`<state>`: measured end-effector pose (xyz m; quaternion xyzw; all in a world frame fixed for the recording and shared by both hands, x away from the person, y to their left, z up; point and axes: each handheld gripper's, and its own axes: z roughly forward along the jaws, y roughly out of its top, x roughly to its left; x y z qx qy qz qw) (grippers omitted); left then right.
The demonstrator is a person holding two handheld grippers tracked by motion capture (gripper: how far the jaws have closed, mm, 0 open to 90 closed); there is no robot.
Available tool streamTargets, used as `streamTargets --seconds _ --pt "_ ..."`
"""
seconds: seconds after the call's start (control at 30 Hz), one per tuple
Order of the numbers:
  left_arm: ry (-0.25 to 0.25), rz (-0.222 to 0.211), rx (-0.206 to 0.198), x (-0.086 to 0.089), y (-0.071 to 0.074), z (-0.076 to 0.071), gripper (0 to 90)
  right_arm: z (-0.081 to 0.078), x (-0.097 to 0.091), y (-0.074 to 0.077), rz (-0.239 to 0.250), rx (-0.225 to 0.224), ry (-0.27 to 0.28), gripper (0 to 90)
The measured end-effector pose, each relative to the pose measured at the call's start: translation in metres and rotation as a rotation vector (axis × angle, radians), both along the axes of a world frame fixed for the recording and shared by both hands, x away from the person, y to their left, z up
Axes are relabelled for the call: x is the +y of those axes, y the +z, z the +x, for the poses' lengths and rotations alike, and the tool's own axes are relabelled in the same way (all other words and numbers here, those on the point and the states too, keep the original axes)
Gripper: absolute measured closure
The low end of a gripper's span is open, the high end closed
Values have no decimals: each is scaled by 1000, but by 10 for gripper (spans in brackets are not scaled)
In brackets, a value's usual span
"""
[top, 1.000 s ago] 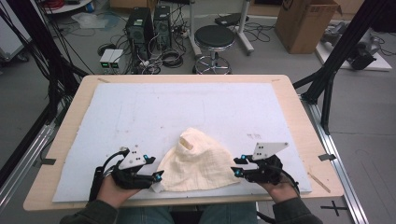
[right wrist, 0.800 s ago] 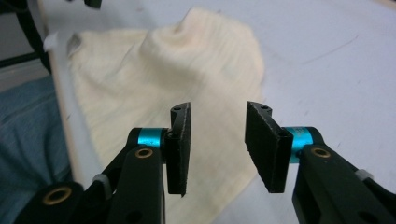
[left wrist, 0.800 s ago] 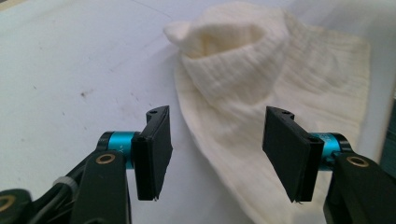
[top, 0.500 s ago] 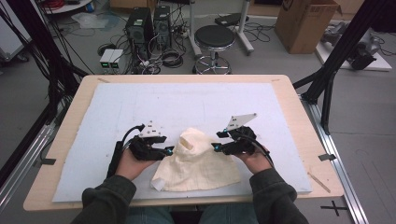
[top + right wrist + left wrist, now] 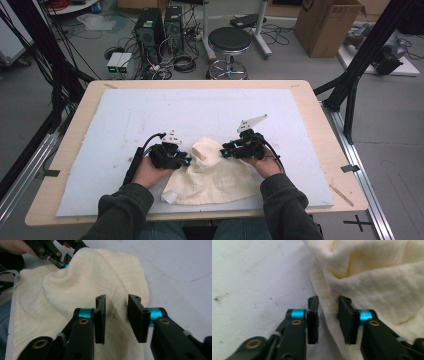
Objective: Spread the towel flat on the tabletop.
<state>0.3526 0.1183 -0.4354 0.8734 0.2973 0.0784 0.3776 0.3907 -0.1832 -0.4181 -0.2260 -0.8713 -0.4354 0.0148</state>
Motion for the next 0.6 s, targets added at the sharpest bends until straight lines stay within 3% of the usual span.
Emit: streamTargets --seconds 0.03,0.13,0.3,0.37,0.6 --pt "-6 4 -4 0 1 0 809 -2 1 0 -21 0 9 786" --pt "-7 12 -8 1 3 -2 869 -5 -1 3 -32 -6 14 844" --pt "16 15 -60 6 13 -11 879 -13 -8 13 -46 -48 5 851" --pt "36 6 -93 12 19 -15 880 -19 -22 24 -17 -72 -27 852" --pt "100 -46 -149 40 40 -31 881 -28 -41 51 -26 -142 -86 853"
